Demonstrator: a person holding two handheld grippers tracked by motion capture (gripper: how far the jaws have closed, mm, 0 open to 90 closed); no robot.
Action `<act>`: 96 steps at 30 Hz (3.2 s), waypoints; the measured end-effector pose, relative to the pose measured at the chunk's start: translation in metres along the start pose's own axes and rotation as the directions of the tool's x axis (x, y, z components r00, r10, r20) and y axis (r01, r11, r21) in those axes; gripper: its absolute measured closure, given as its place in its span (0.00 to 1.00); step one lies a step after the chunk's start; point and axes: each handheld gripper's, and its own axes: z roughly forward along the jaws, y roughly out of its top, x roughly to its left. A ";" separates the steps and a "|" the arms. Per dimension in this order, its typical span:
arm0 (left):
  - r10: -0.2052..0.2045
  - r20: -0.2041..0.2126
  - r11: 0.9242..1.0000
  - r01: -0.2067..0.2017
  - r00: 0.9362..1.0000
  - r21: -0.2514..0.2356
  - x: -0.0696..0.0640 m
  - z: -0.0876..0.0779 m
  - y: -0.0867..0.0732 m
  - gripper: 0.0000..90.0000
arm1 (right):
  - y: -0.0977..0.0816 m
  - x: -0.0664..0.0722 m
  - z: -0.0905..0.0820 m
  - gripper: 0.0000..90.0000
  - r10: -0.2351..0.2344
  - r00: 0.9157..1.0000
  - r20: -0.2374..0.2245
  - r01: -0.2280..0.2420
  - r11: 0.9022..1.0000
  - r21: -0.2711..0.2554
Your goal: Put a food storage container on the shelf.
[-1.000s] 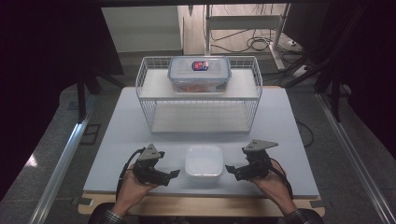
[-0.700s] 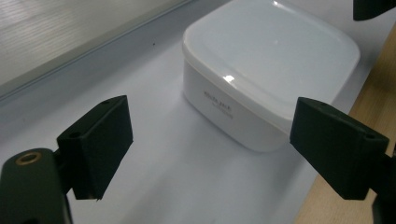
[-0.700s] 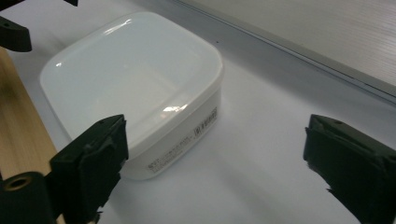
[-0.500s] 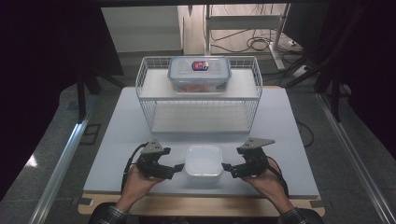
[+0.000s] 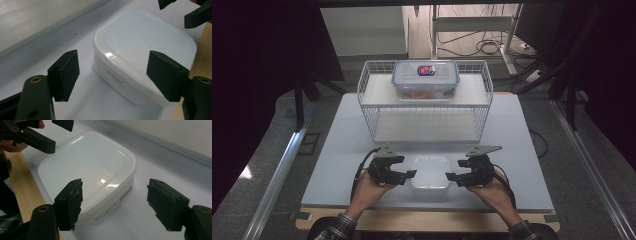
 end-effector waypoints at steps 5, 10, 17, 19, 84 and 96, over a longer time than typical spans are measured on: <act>-0.018 0.038 0.999 0.017 0.999 0.028 0.001 0.007 0.001 0.26 | 0.001 -0.002 0.009 0.35 0.021 0.999 -0.043 -0.020 1.000 0.024; -0.072 0.129 0.996 0.066 0.989 0.053 0.003 0.012 -0.001 0.25 | 0.000 -0.005 0.017 0.37 0.057 0.993 -0.108 -0.052 0.998 0.046; -0.134 0.188 0.989 0.119 0.973 0.087 0.003 0.013 -0.002 0.32 | -0.001 -0.007 0.018 0.42 0.126 0.981 -0.151 -0.115 0.990 0.078; -0.135 0.181 0.988 0.119 0.974 0.095 0.002 0.011 -0.001 0.34 | -0.001 -0.007 0.017 0.44 0.135 0.980 -0.147 -0.123 0.989 0.085; -0.135 -0.031 0.982 0.130 0.990 -0.135 -0.013 -0.046 0.030 0.88 | 0.043 0.019 -0.026 0.87 0.060 0.998 0.014 -0.057 0.986 -0.158; -0.105 -0.064 0.979 0.092 0.992 -0.179 -0.010 -0.065 0.054 0.87 | 0.069 0.022 -0.038 0.88 0.032 0.999 0.017 -0.027 0.977 -0.214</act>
